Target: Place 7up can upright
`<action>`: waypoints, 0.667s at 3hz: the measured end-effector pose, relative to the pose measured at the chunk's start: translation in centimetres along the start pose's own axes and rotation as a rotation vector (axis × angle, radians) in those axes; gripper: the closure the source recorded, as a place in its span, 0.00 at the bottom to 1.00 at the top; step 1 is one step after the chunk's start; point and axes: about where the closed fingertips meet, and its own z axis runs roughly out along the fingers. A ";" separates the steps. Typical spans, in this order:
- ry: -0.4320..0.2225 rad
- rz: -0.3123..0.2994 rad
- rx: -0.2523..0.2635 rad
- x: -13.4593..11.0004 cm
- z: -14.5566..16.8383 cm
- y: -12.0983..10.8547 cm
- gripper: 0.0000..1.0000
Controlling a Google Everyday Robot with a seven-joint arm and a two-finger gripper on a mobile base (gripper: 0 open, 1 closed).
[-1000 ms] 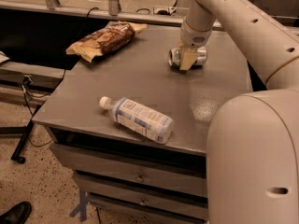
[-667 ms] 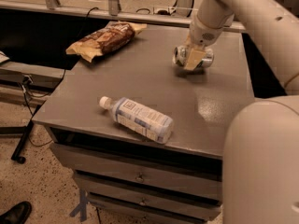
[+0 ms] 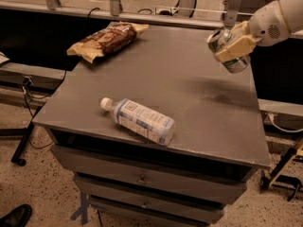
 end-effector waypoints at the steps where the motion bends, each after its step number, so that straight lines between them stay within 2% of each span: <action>1: -0.209 0.081 -0.015 -0.2 -1.4 1.1 1.00; 2: -0.364 0.133 -0.016 0.5 -1.4 1.4 1.00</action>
Offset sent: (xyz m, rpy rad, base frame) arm -0.0256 -0.0220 -0.0020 0.5815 -0.0837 -0.0964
